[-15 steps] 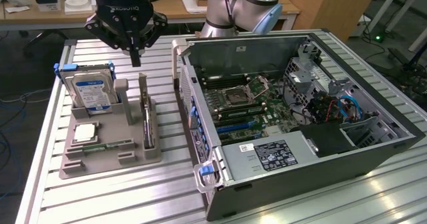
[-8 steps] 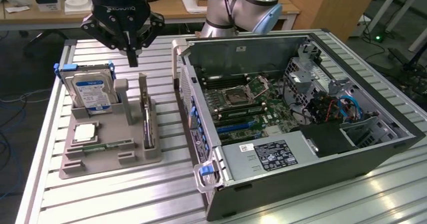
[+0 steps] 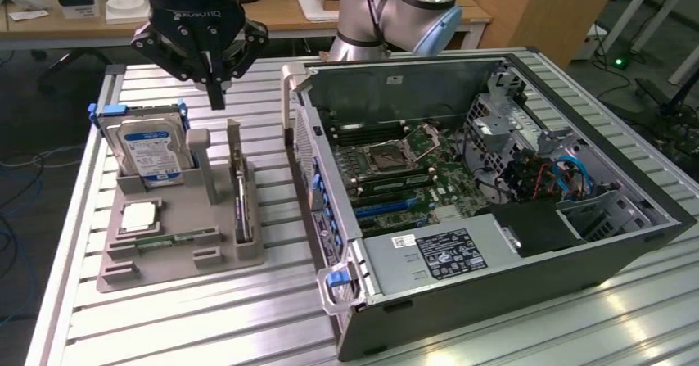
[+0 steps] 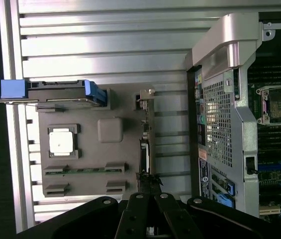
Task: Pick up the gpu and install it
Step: 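Pick up the gpu and move the gpu toward the slot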
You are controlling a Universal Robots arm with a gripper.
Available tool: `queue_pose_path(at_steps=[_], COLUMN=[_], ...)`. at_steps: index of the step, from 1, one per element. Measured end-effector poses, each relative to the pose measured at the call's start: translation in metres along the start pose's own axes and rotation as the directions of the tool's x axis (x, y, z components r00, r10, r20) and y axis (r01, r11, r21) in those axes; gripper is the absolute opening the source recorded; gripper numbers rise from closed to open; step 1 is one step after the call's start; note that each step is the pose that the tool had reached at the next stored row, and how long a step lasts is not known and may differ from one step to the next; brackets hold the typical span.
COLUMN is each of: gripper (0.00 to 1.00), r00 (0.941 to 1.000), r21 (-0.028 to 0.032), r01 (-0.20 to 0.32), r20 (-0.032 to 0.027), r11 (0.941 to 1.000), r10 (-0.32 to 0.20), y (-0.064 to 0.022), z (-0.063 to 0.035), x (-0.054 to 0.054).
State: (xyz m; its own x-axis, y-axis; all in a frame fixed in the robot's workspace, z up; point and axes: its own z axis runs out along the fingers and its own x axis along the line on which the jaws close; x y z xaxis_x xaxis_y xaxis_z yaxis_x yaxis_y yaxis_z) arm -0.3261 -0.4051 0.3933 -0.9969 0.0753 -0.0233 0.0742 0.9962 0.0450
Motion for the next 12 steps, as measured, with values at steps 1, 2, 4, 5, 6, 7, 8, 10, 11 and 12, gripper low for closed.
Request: queue_pose_path(at_steps=[1, 2, 4, 5, 6, 7, 8, 10, 11, 12], gripper=[0.11, 0.11, 0.11, 0.11, 0.11, 0.11, 0.17, 0.29, 0.35, 0.35], r00=[1.0, 1.0, 1.0, 1.0, 1.0, 1.0, 1.0, 1.0, 1.0, 1.0], r21=[0.0, 0.0, 0.0, 0.0, 0.0, 0.0, 0.0, 0.0, 0.0, 0.0], r01=[0.0, 0.0, 0.0, 0.0, 0.0, 0.0, 0.0, 0.0, 0.0, 0.0], r20=[0.0, 0.0, 0.0, 0.0, 0.0, 0.0, 0.0001, 0.0, 0.0001, 0.0001], r11=[1.0, 1.0, 1.0, 1.0, 1.0, 1.0, 1.0, 1.0, 1.0, 1.0], r10=[0.0, 0.0, 0.0, 0.0, 0.0, 0.0, 0.0, 0.0, 0.0, 0.0], y=[0.0, 0.0, 0.0, 0.0, 0.0, 0.0, 0.0, 0.0, 0.0, 0.0], z=[0.0, 0.0, 0.0, 0.0, 0.0, 0.0, 0.0, 0.0, 0.0, 0.0], x=[0.0, 0.0, 0.0, 0.0, 0.0, 0.0, 0.0, 0.0, 0.0, 0.0])
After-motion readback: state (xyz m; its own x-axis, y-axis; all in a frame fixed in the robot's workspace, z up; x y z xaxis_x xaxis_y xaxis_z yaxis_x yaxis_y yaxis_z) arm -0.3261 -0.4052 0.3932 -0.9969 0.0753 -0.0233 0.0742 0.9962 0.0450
